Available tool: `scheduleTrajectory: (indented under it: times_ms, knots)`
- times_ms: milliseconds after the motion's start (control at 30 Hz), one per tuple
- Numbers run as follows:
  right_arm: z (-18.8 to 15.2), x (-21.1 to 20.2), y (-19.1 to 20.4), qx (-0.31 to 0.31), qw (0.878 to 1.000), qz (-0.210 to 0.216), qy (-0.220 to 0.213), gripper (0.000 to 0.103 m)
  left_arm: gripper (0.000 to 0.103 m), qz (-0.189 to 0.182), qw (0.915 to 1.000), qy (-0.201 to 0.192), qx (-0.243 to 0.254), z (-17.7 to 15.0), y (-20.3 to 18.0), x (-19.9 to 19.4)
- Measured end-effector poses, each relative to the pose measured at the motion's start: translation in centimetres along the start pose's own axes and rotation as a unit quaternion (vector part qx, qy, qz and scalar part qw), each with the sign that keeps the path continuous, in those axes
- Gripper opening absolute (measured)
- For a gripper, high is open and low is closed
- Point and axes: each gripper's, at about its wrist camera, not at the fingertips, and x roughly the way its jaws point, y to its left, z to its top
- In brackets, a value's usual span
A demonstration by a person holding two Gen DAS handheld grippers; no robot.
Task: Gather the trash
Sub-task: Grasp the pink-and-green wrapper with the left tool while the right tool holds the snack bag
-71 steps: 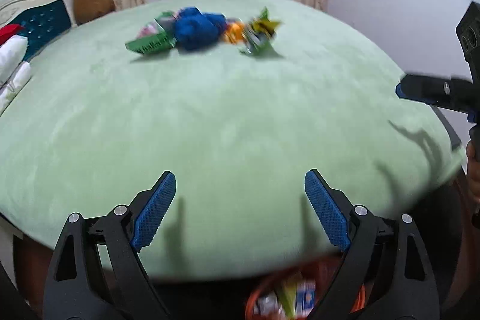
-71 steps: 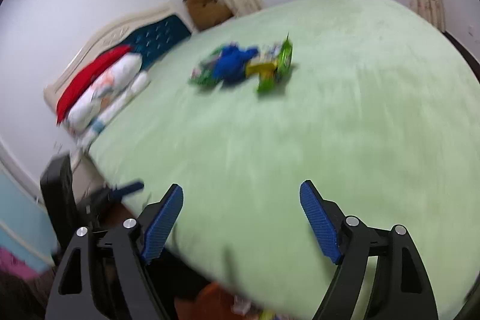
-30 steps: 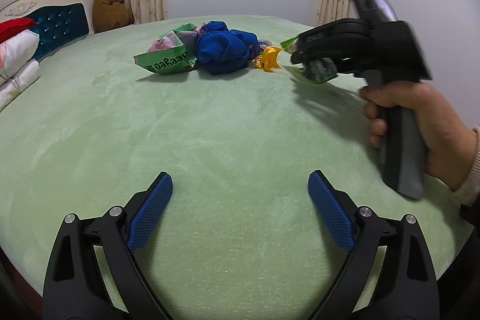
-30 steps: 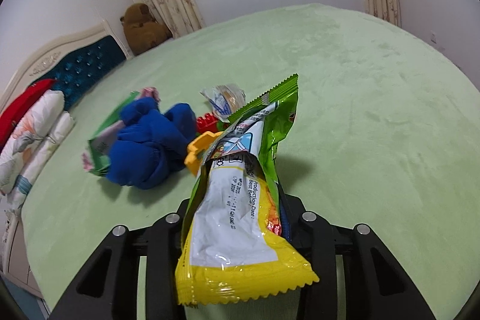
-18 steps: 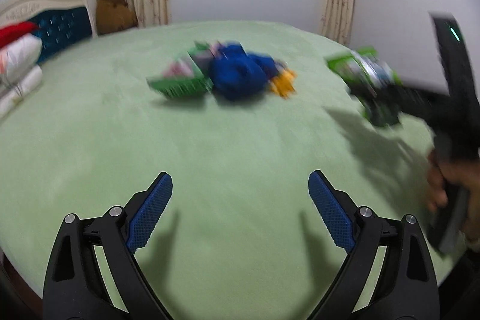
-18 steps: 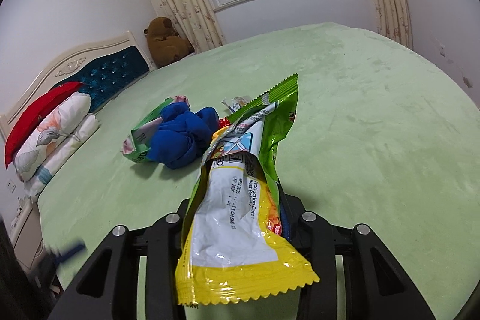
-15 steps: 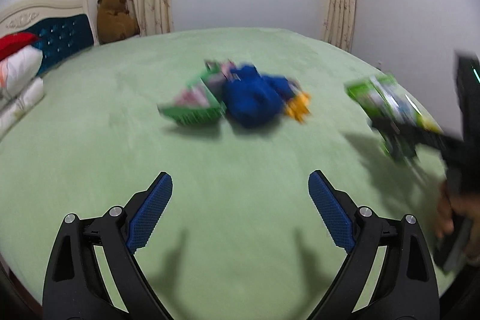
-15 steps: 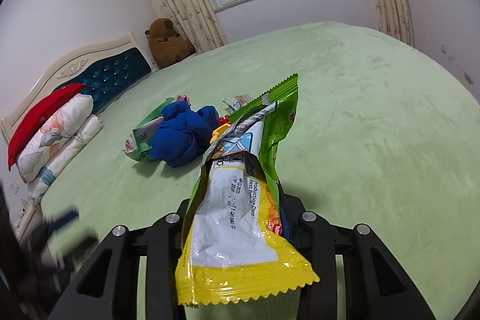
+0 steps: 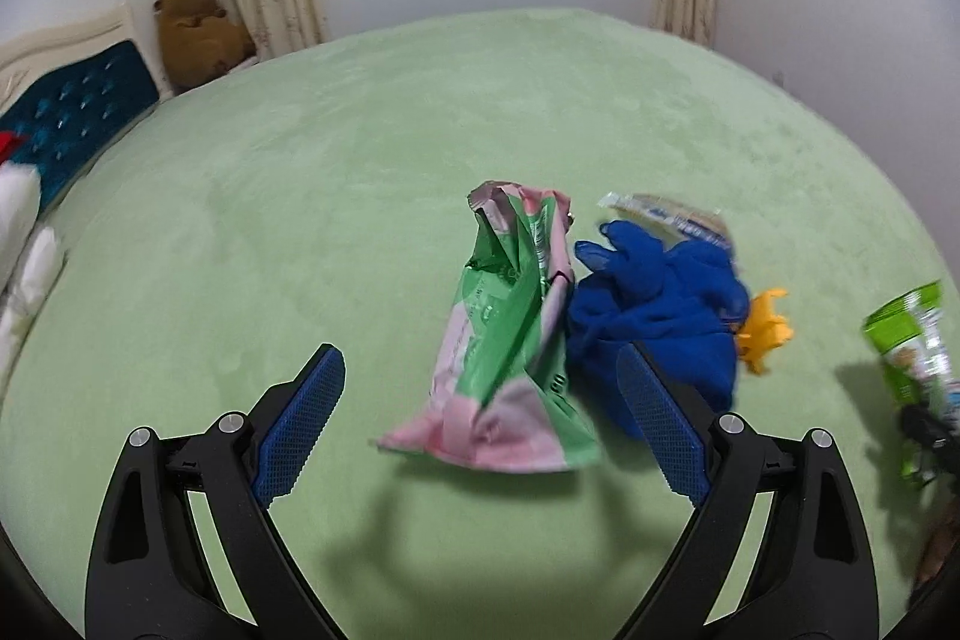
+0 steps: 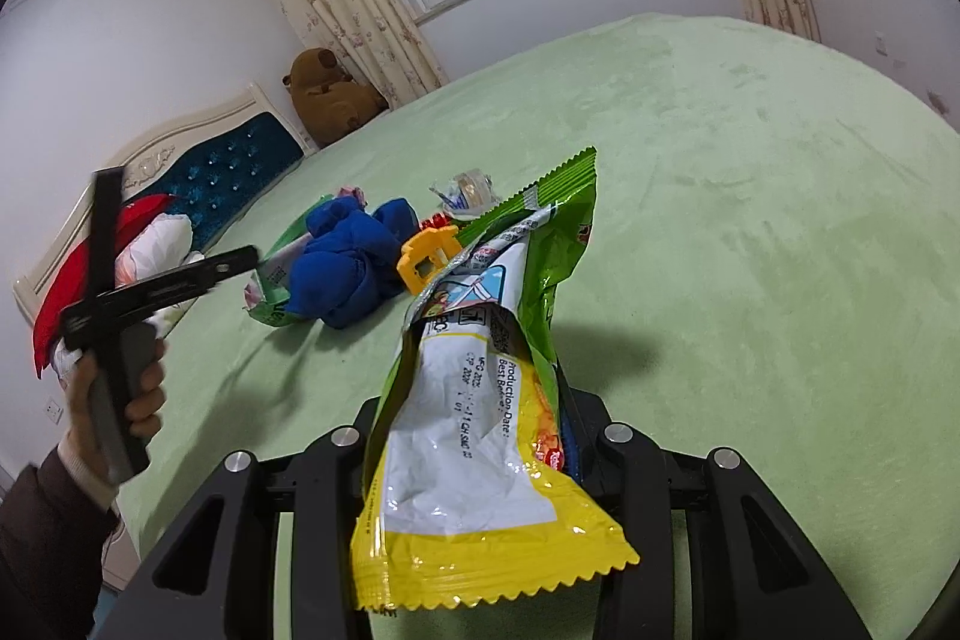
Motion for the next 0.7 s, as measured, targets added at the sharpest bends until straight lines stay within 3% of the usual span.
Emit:
scheduleTrajectory:
  times_ms: [233,433,533,600,700]
  knots:
    - [-0.4,-2.0,0.8,-0.005,1.0,0.008,-0.025,0.038,0.09,0.03,0.9967,0.041,0.064,-0.1,-1.1,4.2]
    - [-0.7,-3.1,0.9,0.009,1.0,0.019,-0.022,0.039,0.085,0.028,0.997,0.058,0.044,0.7,-0.6,7.3]
    - [-0.9,-4.2,1.1,0.006,0.999,0.02,-0.028,0.039,0.065,0.0,0.9981,0.06,0.014,1.1,-0.7,7.9]
    - [-1.0,-5.3,1.4,-0.001,0.999,0.017,-0.036,0.039,0.037,-0.023,0.9978,0.063,-0.003,1.1,-0.8,8.1]
    - [-1.2,-6.9,1.9,-0.014,0.999,0.012,-0.047,0.039,0.024,-0.03,0.998,0.056,-0.01,0.8,-1.4,7.9]
